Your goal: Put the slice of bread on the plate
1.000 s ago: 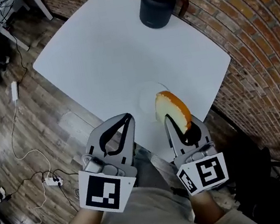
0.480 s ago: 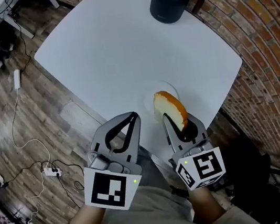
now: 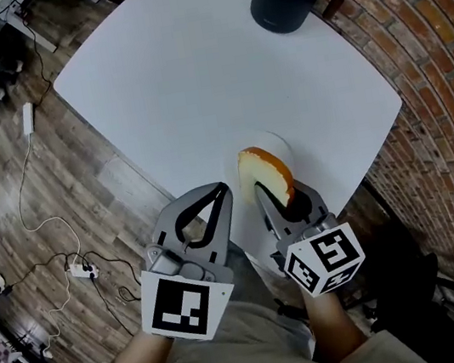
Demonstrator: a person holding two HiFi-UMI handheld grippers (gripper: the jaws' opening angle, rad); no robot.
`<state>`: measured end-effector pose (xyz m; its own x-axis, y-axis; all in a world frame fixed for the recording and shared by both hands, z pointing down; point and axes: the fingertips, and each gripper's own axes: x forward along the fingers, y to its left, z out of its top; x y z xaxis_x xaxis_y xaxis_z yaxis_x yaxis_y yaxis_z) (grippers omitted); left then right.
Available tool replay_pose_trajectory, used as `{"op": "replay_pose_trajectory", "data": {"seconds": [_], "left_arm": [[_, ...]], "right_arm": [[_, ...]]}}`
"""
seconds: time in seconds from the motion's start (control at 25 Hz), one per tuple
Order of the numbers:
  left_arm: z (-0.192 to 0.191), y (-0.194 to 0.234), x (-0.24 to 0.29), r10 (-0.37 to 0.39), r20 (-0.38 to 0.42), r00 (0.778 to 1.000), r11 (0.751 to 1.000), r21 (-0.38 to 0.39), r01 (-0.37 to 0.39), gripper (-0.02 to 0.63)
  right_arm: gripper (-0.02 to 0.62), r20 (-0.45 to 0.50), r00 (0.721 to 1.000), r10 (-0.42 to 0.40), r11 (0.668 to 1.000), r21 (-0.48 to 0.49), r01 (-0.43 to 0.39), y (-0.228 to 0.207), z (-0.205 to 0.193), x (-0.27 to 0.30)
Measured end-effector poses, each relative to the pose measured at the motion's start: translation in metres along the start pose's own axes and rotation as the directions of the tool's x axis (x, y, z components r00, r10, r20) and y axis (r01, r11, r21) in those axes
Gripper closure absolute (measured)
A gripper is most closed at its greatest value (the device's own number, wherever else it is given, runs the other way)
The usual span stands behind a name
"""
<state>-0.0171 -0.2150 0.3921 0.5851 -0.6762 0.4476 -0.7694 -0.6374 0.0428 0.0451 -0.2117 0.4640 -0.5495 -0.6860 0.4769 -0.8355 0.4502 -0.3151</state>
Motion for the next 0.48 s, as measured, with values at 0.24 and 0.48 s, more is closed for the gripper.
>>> {"op": "replay_pose_trajectory", "data": {"seconds": [0.24, 0.48], "left_arm": [[-0.004, 0.004, 0.006, -0.002, -0.012, 1.0, 1.0, -0.011, 0.002, 0.595], [-0.005, 0.004, 0.009, -0.006, -0.022, 1.0, 1.0, -0.016, 0.006, 0.595]], "right_arm": [[0.5, -0.032, 0.997, 0.072, 0.995, 0.069, -0.07, -0.001, -0.005, 0.017], [0.5, -0.043, 0.992, 0.116, 0.978, 0.179, -0.107, -0.009, -0.014, 0.028]]}}
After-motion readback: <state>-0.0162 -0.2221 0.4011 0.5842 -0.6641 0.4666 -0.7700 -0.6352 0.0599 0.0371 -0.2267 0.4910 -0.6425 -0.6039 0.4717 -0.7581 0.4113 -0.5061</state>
